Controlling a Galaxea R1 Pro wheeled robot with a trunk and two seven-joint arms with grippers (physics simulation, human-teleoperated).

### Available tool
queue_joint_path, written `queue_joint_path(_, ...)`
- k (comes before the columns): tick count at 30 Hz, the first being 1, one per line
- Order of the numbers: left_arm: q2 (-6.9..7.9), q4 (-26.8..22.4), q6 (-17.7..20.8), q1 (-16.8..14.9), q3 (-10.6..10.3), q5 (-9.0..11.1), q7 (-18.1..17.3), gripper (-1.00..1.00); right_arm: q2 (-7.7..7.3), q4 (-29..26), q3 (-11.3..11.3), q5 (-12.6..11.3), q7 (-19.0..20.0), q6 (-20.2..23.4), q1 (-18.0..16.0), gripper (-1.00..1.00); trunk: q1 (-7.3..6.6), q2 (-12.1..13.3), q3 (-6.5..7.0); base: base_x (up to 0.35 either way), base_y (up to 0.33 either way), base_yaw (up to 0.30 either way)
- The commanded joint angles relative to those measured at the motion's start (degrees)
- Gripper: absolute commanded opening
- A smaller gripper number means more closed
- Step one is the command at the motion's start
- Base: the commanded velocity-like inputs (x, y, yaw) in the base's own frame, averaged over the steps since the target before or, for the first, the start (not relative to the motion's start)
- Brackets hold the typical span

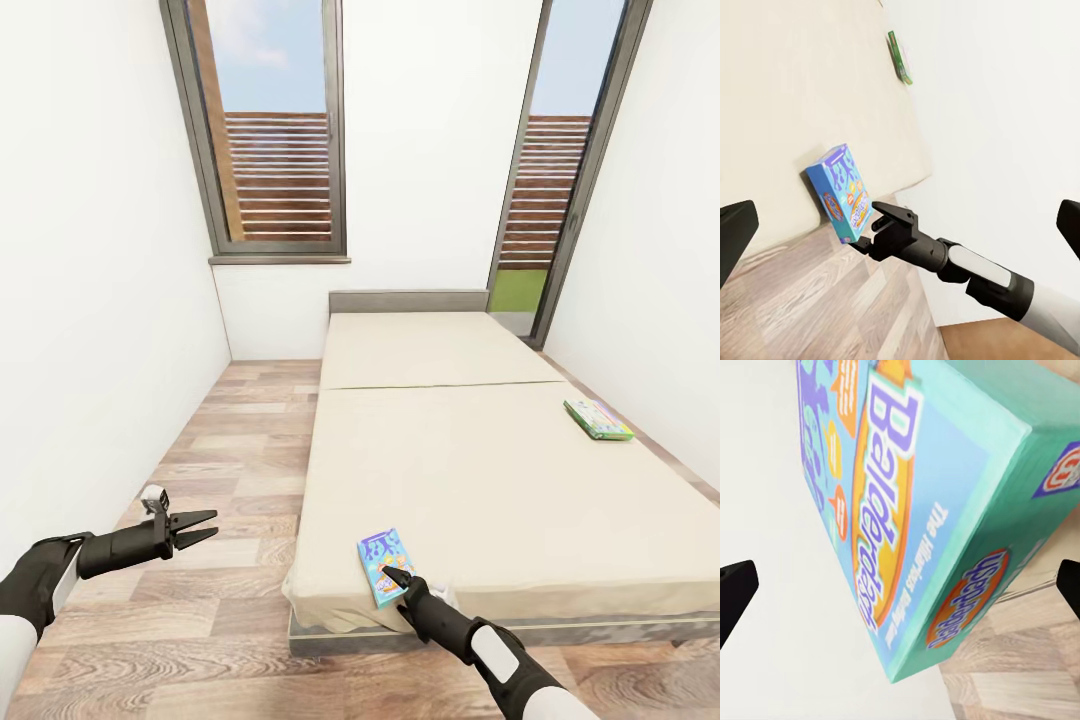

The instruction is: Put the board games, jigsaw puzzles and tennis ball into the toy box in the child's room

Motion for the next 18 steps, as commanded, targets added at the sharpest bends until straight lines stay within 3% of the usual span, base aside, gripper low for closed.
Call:
queue_joint_path(1,0.00,0.0,0.6,0.0,0.1,-0.2,-0.3,1.00,0.04,0.0,-0.3,-0.3,0.2,0.5,0.0,1.00,-0.01,0.0,-0.05,0.000,0.000,0.000)
queue_joint_path(10,0.00,0.0,0.6,0.0,0.1,-0.2,-0.3,1.00,0.01,0.0,-0.3,-0.3,2.1,0.4,0.0,1.00,-0.01,0.0,-0.05,0.000,0.000,0.000)
queue_joint_path(11,0.00,0.0,0.6,0.0,0.1,-0.2,-0.3,1.00,0.01,0.0,-0.2,-0.3,2.2,0.4,0.0,-1.00,-0.01,0.0,-0.05,0.000,0.000,0.000)
queue_joint_path(18,0.00,0.0,0.6,0.0,0.1,-0.2,-0.3,1.00,0.01,0.0,-0.2,-0.2,2.3,0.4,0.0,-1.00,-0.01,0.0,-0.05,0.000,0.000,0.000)
